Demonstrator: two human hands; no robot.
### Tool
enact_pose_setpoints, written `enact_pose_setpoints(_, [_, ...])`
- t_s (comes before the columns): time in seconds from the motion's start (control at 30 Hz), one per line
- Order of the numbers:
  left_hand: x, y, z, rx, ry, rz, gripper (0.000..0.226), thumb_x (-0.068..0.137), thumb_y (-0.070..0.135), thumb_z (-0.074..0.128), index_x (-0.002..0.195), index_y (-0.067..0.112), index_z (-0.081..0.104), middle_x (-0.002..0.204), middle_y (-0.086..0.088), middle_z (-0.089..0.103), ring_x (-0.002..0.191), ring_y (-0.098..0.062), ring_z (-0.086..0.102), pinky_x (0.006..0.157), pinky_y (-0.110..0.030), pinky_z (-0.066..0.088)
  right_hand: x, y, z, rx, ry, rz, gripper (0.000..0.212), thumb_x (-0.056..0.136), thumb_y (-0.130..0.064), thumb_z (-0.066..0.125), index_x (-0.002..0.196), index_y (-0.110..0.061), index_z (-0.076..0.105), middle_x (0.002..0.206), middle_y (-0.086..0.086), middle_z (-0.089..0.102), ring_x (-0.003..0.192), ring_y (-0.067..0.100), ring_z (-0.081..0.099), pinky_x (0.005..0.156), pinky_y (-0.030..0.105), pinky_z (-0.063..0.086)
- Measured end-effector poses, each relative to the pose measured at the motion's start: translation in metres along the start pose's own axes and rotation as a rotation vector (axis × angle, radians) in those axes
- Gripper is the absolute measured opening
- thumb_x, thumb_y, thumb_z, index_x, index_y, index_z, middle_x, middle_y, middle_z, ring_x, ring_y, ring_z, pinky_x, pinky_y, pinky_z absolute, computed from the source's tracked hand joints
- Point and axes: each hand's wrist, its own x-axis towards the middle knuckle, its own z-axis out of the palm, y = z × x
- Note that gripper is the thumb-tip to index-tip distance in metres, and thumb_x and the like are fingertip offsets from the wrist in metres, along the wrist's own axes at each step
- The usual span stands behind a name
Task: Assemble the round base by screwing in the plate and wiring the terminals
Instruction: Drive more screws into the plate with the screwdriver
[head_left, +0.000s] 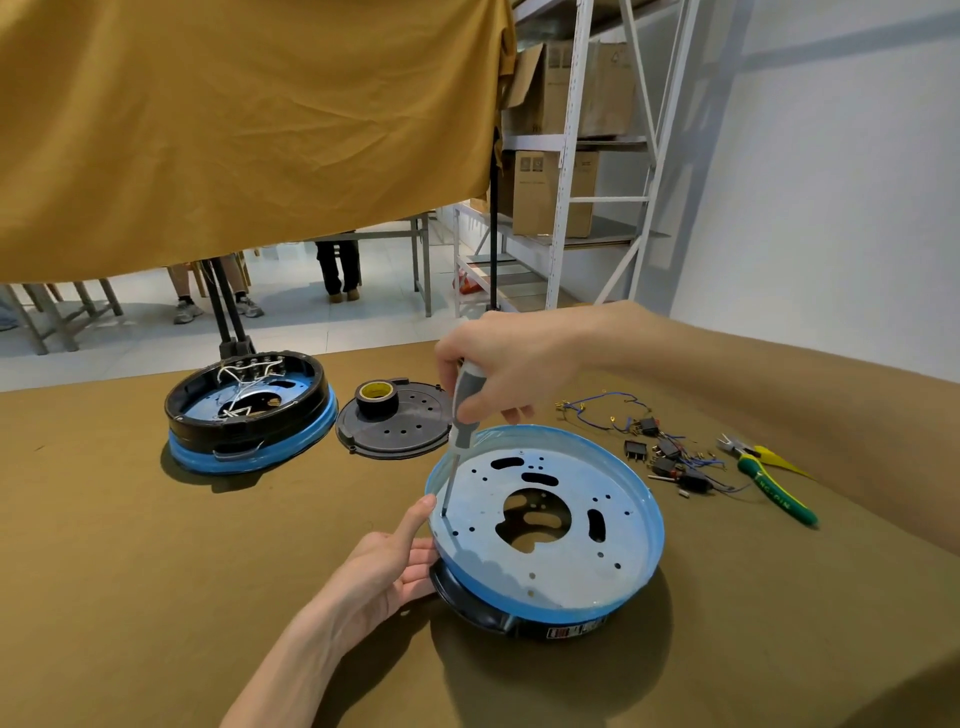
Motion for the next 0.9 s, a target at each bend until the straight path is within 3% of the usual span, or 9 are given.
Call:
enact_pose_setpoints(0.07, [0.001, 0.000, 0.000, 0.001, 0.012, 0.006, 0.069, 0.090, 0.057, 0.065, 0.119, -0.006, 0.065, 0.103, -0.022, 0.078, 0.086, -0.030, 0.075, 0.058, -0.030, 0.062, 0.002, -0.001, 0.005, -0.008, 0.040, 0.008, 0.020, 0.098, -0.034, 0.067, 0.095, -0.016, 0.058, 0.067, 0.004, 0.074, 0.051, 0.018, 0.070, 0.046, 0.022, 0.050])
enact_pose_setpoints(0.17, [0.001, -0.001, 0.001, 0.008, 0.016, 0.006, 0.070, 0.090, 0.057, 0.065, 0.119, -0.006, 0.064, 0.102, -0.021, 0.078, 0.088, -0.030, 0.076, 0.057, -0.029, 0.062, 0.007, -0.001, 0.014, -0.064, 0.138, 0.089, 0.043, 0.102, -0.047, 0.056, 0.093, -0.005, 0.063, 0.059, 0.006, 0.070, 0.038, 0.016, 0.060, 0.038, 0.021, 0.046])
enact_pose_setpoints(0.23, [0.002, -0.001, 0.000, 0.011, 0.016, 0.007, 0.070, 0.089, 0.057, 0.065, 0.120, -0.006, 0.064, 0.103, -0.022, 0.078, 0.092, -0.032, 0.076, 0.063, -0.032, 0.064, 0.004, 0.001, 0.013, -0.060, 0.116, 0.113, 0.050, 0.102, -0.051, 0.054, 0.097, -0.002, 0.065, 0.060, 0.005, 0.071, 0.039, 0.015, 0.060, 0.038, 0.020, 0.045])
enact_pose_setpoints(0.33, [0.004, -0.002, -0.001, 0.014, 0.007, 0.016, 0.071, 0.088, 0.058, 0.066, 0.120, -0.005, 0.065, 0.106, -0.021, 0.077, 0.099, -0.033, 0.075, 0.075, -0.034, 0.064, -0.007, 0.004, 0.002, 0.002, -0.022, 0.076, 0.031, 0.099, -0.041, 0.065, 0.108, -0.014, 0.054, 0.057, -0.009, 0.069, 0.044, 0.010, 0.064, 0.042, 0.019, 0.047])
enact_pose_setpoints(0.43, [0.005, -0.001, -0.002, 0.000, 0.004, 0.005, 0.071, 0.088, 0.058, 0.067, 0.119, -0.005, 0.064, 0.104, -0.021, 0.078, 0.097, -0.033, 0.076, 0.068, -0.033, 0.065, -0.005, 0.002, 0.001, 0.004, 0.018, 0.030, 0.016, 0.097, -0.031, 0.068, 0.100, -0.019, 0.057, 0.058, -0.005, 0.069, 0.044, 0.010, 0.063, 0.045, 0.021, 0.049])
enact_pose_setpoints(0.53, [0.006, -0.002, -0.003, 0.007, 0.003, 0.017, 0.072, 0.086, 0.059, 0.067, 0.119, -0.005, 0.064, 0.102, -0.020, 0.078, 0.093, -0.031, 0.077, 0.064, -0.032, 0.065, 0.004, -0.002, 0.009, -0.028, 0.089, 0.042, 0.033, 0.099, -0.042, 0.064, 0.093, -0.009, 0.063, 0.063, 0.006, 0.070, 0.039, 0.014, 0.058, 0.041, 0.023, 0.047])
enact_pose_setpoints(0.73, [0.009, -0.005, -0.005, -0.004, 0.007, 0.032, 0.084, 0.068, 0.063, 0.071, 0.117, -0.004, 0.064, 0.101, -0.019, 0.079, 0.090, -0.030, 0.079, 0.061, -0.032, 0.064, 0.001, 0.003, 0.017, -0.012, 0.185, 0.089, 0.051, 0.098, -0.053, 0.061, 0.086, -0.004, 0.068, 0.054, 0.004, 0.067, 0.036, 0.014, 0.055, 0.037, 0.020, 0.042])
enact_pose_setpoints(0.83, [0.007, -0.008, -0.007, -0.017, -0.016, 0.061, 0.086, 0.066, 0.064, 0.074, 0.119, -0.003, 0.062, 0.104, -0.020, 0.078, 0.094, -0.030, 0.078, 0.067, -0.034, 0.065, -0.016, 0.023, 0.017, 0.129, 0.215, 0.106, 0.046, 0.099, -0.049, 0.061, 0.089, -0.005, 0.071, 0.059, 0.005, 0.071, 0.042, 0.013, 0.060, 0.040, 0.020, 0.044])
enact_pose_setpoints(0.9, [0.003, -0.008, -0.008, -0.043, -0.059, 0.064, 0.085, 0.068, 0.060, 0.077, 0.122, -0.002, 0.060, 0.106, -0.020, 0.078, 0.097, -0.031, 0.078, 0.070, -0.035, 0.065, -0.031, 0.042, 0.025, 0.325, 0.348, 0.139, 0.038, 0.100, -0.043, 0.061, 0.095, -0.007, 0.073, 0.063, 0.007, 0.073, 0.045, 0.013, 0.061, 0.042, 0.021, 0.047])
